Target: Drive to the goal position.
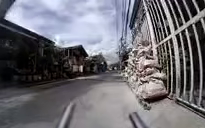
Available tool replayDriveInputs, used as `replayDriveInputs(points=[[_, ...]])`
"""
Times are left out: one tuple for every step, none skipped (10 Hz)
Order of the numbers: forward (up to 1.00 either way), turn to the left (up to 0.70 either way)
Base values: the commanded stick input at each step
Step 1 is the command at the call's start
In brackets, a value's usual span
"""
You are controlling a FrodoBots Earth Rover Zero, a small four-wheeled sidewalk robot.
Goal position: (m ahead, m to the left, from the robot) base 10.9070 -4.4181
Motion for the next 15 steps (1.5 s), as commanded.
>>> replayDriveInputs(points=[[0.7,-0.33],[0.7,-0.3],[0.7,-0.03],[0.7,0.0],[0.7,0.0],[0.7,0.0],[0.7,0.0],[0.7,0.0],[0.7,0.0],[0.7,0.0],[0.7,0.0],[0.7,0.0],[0.7,0.0],[0.7,0.0],[0.72,-0.04]])
